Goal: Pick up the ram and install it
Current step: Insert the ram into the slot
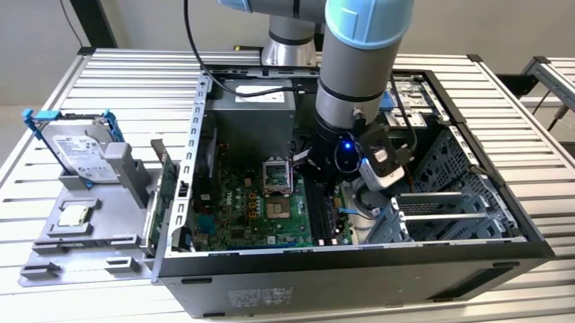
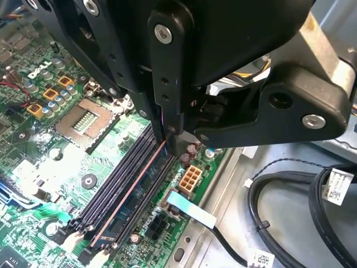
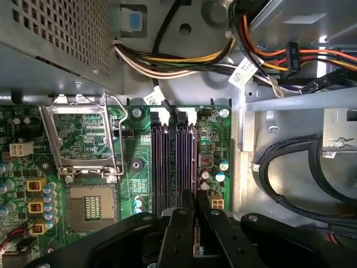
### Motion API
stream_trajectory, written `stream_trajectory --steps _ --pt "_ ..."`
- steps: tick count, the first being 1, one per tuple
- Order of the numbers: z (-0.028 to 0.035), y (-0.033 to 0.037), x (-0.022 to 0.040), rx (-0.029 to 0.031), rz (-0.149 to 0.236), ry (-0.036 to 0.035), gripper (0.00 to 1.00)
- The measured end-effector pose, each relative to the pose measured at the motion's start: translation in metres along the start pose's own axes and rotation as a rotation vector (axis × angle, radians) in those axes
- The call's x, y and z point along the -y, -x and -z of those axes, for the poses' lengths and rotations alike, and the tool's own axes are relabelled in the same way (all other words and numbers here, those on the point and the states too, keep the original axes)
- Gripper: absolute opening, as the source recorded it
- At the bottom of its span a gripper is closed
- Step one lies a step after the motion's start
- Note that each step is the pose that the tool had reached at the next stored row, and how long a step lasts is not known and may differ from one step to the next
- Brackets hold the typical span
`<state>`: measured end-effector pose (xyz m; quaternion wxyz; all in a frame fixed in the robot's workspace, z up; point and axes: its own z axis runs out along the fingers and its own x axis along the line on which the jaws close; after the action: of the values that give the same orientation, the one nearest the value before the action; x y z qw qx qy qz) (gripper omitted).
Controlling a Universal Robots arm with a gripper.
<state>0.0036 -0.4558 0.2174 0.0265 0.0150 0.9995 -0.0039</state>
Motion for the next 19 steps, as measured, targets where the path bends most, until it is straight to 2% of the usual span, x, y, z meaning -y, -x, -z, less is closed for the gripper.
stream_trajectory --steps 4,8,9,19 --pt "0.0 0.0 0.0001 -0.0047 0.0 0.0 0.0" --pt "-0.0001 0.0001 0.001 -0.0168 0.0 -0.0004 0.0" --pt "0.0 0.0 0.001 -0.0182 0.0 -0.0005 0.0" --pt "-0.0004 0.0011 0.0011 -0.018 0.0 -0.0006 0.0"
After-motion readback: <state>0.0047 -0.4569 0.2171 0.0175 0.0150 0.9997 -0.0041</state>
